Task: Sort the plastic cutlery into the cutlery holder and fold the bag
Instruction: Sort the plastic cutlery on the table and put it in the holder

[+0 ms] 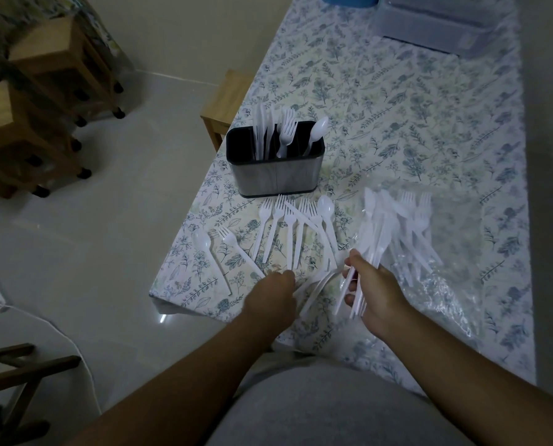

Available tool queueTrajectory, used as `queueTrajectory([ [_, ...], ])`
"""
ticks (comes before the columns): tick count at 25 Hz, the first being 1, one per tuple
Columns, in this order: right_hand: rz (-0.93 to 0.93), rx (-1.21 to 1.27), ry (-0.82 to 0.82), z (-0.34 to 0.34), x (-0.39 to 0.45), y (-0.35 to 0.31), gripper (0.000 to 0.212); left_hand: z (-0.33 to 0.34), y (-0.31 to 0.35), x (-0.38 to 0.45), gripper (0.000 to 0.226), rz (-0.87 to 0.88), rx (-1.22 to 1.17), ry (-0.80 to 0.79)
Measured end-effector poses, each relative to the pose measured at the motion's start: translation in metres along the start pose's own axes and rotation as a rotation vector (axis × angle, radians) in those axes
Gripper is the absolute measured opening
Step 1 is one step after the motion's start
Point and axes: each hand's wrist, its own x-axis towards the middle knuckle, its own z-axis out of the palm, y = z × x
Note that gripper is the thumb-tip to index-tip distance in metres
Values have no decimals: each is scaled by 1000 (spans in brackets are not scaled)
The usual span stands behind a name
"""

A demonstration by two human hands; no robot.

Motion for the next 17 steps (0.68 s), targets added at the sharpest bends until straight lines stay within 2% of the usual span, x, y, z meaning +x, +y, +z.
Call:
queueTrajectory([
  [2, -1, 30, 30, -2, 2, 3, 29, 0, 0, -1, 13, 7, 66, -19],
  [4, 18, 67, 22, -1, 2, 5, 26, -1, -3, -3, 11, -9, 30, 4],
  [9, 78, 39, -78, 7, 0, 15, 17, 5, -5, -17, 14, -209, -422, 149],
  [12, 78, -35, -148, 14, -4, 15, 33, 2, 11, -20, 19, -110, -516, 228],
  [15, 102, -21, -214, 24, -5, 11, 72, -8, 26, -18, 20, 63, -527, 251],
  [16, 94, 19, -221, 27, -7, 8, 71, -11, 27, -16, 21, 119, -500, 263],
  [17, 78, 75, -230, 29, -7, 6, 60, -12, 28, -14, 21, 174, -460, 265],
])
